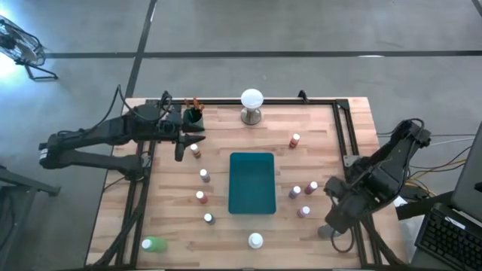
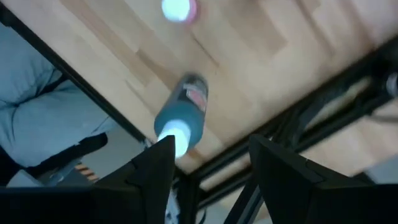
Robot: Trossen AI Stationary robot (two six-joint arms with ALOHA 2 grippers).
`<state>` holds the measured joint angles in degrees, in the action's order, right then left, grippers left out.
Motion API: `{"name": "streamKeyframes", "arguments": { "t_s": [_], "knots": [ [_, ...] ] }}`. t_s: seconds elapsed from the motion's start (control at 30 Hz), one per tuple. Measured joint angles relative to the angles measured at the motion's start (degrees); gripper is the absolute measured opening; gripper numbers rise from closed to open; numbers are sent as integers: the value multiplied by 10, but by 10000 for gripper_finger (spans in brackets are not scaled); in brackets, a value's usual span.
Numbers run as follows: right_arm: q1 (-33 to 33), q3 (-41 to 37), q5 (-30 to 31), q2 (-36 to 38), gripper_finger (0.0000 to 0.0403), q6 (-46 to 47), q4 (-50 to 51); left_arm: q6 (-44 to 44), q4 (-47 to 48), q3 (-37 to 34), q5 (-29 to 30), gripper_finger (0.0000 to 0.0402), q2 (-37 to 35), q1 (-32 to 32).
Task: Pick & Place Paint Supplies
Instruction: Put the black paint bottle into the blue bin
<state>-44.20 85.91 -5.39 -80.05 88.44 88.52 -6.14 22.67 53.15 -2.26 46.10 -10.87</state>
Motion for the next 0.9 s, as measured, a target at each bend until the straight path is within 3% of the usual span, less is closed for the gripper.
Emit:
{"name": "streamKeyframes", "arguments": {
  "t_s": [0.23, 0.43, 0.57, 0.73, 0.9],
  "knots": [
    [-13, 0, -7, -21, 221, 59, -4, 23, 3, 0, 0, 142, 5, 0],
    [-25, 0, 7, -41, 213, 61, -3, 33, 3, 0, 0, 142, 8, 0],
    [-9, -1, 84, -40, 204, 5, 16, 33, 1, 0, 0, 142, 13, 0],
    [78, -9, 185, -8, 197, -101, 14, 28, -8, 0, 3, 142, 21, 0],
    [163, -9, 207, 16, 194, -254, 14, 27, -12, 0, 3, 142, 28, 0]
  ]
}}
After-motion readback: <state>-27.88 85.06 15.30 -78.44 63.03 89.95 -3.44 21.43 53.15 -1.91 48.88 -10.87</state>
